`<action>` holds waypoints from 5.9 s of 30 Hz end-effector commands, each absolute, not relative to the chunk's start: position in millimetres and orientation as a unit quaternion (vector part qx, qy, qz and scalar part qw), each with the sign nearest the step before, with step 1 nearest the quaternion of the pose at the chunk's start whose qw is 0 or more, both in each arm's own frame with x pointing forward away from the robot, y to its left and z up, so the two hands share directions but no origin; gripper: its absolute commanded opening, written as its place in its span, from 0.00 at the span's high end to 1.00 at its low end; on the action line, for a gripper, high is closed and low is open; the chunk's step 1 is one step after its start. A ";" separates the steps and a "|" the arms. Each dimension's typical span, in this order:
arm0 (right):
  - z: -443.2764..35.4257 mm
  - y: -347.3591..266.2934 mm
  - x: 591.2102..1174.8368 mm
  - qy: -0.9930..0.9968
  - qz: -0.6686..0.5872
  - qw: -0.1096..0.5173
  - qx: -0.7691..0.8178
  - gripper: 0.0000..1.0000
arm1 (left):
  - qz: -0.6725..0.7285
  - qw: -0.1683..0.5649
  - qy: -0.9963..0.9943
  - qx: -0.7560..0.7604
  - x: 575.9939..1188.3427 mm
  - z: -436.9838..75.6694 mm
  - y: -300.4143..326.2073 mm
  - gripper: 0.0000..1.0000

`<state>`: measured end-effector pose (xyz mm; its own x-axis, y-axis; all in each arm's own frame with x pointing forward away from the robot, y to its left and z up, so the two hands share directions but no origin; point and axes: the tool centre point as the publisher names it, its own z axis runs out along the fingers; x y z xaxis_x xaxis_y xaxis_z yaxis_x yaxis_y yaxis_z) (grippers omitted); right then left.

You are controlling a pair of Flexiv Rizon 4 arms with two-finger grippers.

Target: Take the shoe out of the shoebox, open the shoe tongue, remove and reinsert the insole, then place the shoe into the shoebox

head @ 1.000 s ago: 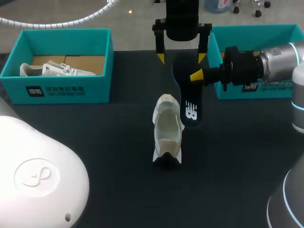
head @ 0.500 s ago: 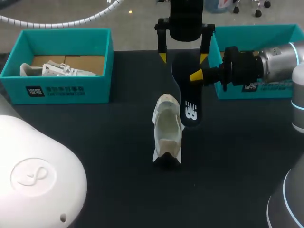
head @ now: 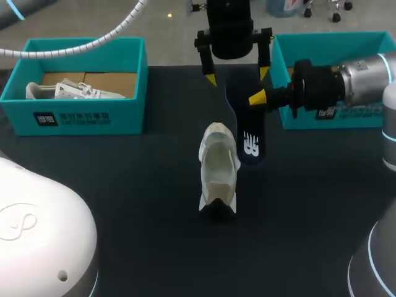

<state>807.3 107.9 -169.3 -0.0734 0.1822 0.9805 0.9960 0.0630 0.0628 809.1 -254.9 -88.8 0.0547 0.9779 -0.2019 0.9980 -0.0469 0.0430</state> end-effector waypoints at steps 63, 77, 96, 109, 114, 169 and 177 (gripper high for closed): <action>-152.0 86.4 803.0 -0.477 -0.515 0.456 -0.547 1.00 | -0.370 0.437 0.584 0.575 801.0 -133.8 -216.6 0.00; -142.9 88.7 803.4 -0.483 -0.518 0.447 -0.547 1.00 | -0.407 0.469 0.526 0.581 818.2 -128.9 -238.4 0.56; -138.6 101.7 801.2 -0.491 -0.512 0.455 -0.539 1.00 | -0.418 0.502 0.495 0.572 830.6 -135.5 -269.3 0.65; -139.0 105.0 800.9 -0.491 -0.509 0.457 -0.540 1.00 | -0.427 0.511 0.489 0.563 830.3 -139.2 -283.0 0.72; -138.4 106.1 801.7 -0.492 -0.509 0.457 -0.539 1.00 | -0.430 0.512 0.488 0.561 828.6 -140.2 -284.9 0.79; -177.1 40.2 803.1 -0.519 -0.490 0.383 -0.586 0.00 | -0.441 0.491 0.547 0.515 816.2 -158.5 -269.1 1.00; -187.0 -11.2 808.6 -0.524 -0.487 0.362 -0.598 0.00 | -0.441 0.491 0.547 0.515 816.2 -158.5 -269.1 1.00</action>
